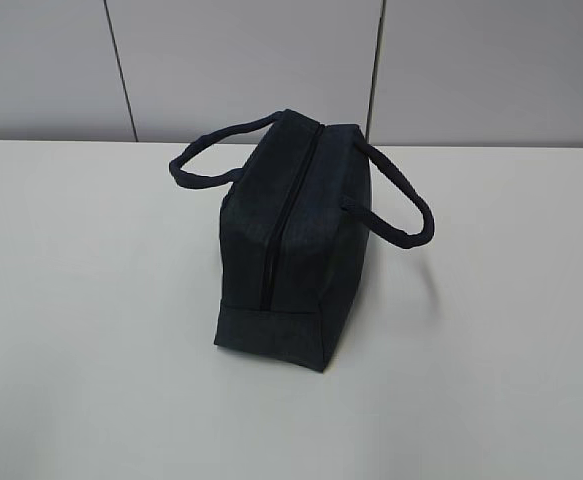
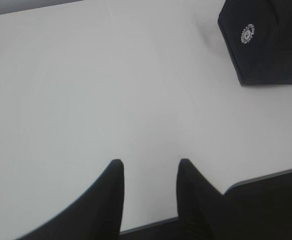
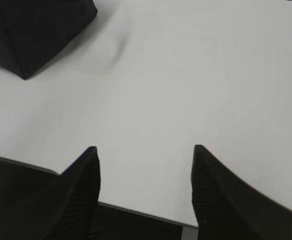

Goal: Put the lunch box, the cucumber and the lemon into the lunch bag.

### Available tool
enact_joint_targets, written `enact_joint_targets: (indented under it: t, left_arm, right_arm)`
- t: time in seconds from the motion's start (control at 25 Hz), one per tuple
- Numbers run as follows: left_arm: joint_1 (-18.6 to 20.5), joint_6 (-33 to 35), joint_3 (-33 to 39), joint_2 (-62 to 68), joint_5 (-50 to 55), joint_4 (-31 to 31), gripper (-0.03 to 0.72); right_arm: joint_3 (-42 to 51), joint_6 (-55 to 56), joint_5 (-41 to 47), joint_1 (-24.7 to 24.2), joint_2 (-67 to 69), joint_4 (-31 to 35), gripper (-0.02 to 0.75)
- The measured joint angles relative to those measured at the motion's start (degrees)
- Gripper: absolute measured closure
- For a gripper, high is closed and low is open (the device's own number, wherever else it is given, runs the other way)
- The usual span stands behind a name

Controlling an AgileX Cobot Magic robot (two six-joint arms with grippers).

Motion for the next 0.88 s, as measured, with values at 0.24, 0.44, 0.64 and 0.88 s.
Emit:
enact_joint_targets:
  t: [0.24,0.44,0.64,0.88]
  left_arm:
    - [0.00,0.00,0.00,0.00,0.00,0.00,0.449]
    - [0.00,0.00,0.00,0.00,0.00,0.00,0.449]
    - [0.00,0.00,0.00,0.00,0.00,-0.09,0.449]
    - [0.00,0.00,0.00,0.00,0.00,-0.09,0.449]
  right_arm:
    - [0.00,0.00,0.00,-0.83,0.00,0.13,0.302]
    - [0.00,0.00,0.00,-0.83,0.00,0.13,0.302]
    - [0.00,0.00,0.00,-0.83,0.00,0.13,0.302]
    - [0.00,0.00,0.00,-0.83,0.00,0.17,0.302]
